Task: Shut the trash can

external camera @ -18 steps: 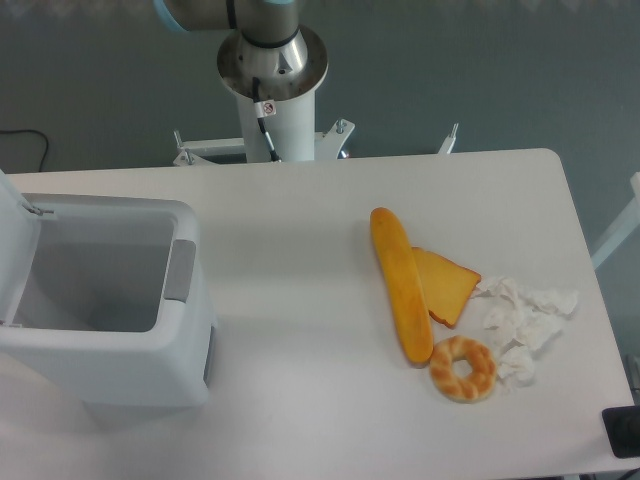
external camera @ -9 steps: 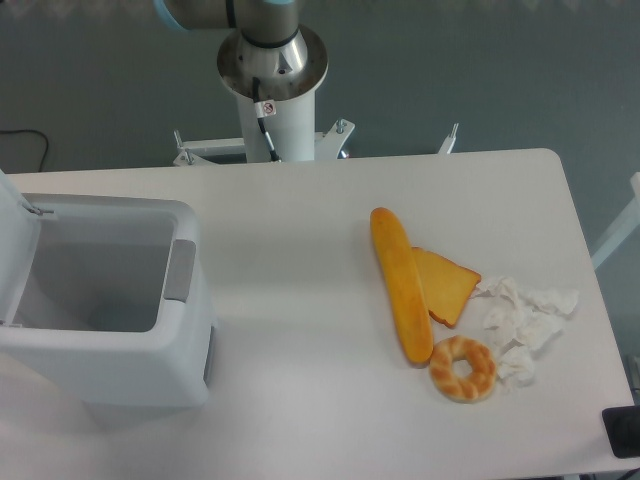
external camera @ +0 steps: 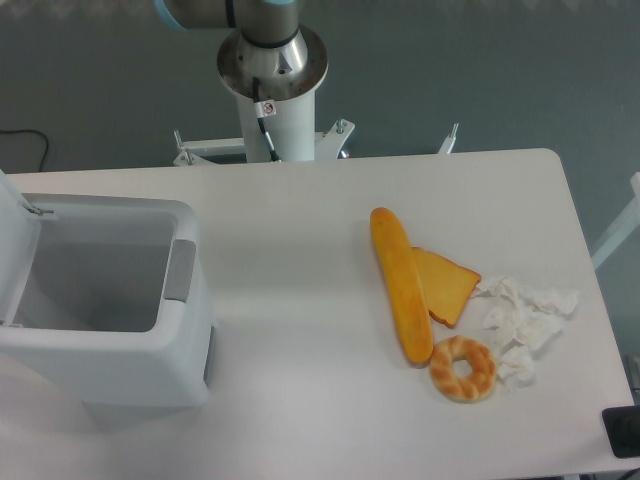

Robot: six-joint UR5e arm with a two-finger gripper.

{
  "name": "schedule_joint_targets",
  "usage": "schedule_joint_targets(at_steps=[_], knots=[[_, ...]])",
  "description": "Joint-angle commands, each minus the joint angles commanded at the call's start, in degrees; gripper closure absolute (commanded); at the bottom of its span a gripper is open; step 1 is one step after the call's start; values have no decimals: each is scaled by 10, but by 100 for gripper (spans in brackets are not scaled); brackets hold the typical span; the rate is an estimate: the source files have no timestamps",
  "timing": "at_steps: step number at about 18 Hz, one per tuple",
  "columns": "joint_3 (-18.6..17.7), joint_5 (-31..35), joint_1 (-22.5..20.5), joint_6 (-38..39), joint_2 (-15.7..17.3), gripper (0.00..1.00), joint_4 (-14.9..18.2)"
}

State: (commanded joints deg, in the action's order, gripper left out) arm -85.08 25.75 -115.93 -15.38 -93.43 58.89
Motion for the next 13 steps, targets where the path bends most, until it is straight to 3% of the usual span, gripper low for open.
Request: schedule_joint_targets(at_steps=[13], knots=[[-1, 0, 7, -1, -13, 0, -7]])
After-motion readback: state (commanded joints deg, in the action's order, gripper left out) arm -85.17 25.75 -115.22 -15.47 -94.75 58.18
